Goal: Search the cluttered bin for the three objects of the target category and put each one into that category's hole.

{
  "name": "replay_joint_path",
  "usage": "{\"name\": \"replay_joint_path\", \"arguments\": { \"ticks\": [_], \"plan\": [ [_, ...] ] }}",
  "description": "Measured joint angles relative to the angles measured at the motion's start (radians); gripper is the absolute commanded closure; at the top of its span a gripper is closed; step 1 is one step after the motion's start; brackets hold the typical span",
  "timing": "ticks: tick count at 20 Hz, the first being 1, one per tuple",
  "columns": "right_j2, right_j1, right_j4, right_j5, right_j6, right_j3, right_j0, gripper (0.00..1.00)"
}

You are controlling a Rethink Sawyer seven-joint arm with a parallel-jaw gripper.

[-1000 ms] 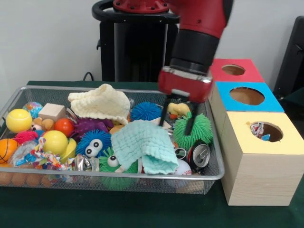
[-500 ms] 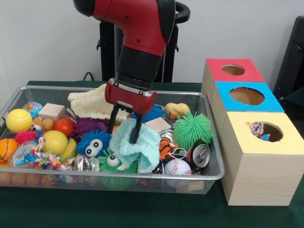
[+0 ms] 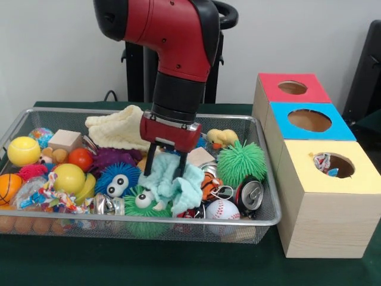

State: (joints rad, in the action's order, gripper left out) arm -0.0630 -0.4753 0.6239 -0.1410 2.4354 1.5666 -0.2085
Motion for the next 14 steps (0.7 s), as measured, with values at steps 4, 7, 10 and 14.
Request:
{"name": "replay_joint_path", "arguments": {
  "ticks": [4, 7, 10, 14],
  "plan": [
    [0.042, -0.015, 0.028, -0.002, 0.0, 0.003, -0.023, 0.0],
    [0.085, -0.037, 0.032, -0.012, 0.0, 0.012, -0.057, 0.0],
    [0.135, -0.068, 0.032, -0.054, -0.003, 0.023, -0.1, 0.0],
    [0.191, -0.104, 0.026, -0.137, -0.012, 0.027, -0.149, 0.0]
  ]
}}
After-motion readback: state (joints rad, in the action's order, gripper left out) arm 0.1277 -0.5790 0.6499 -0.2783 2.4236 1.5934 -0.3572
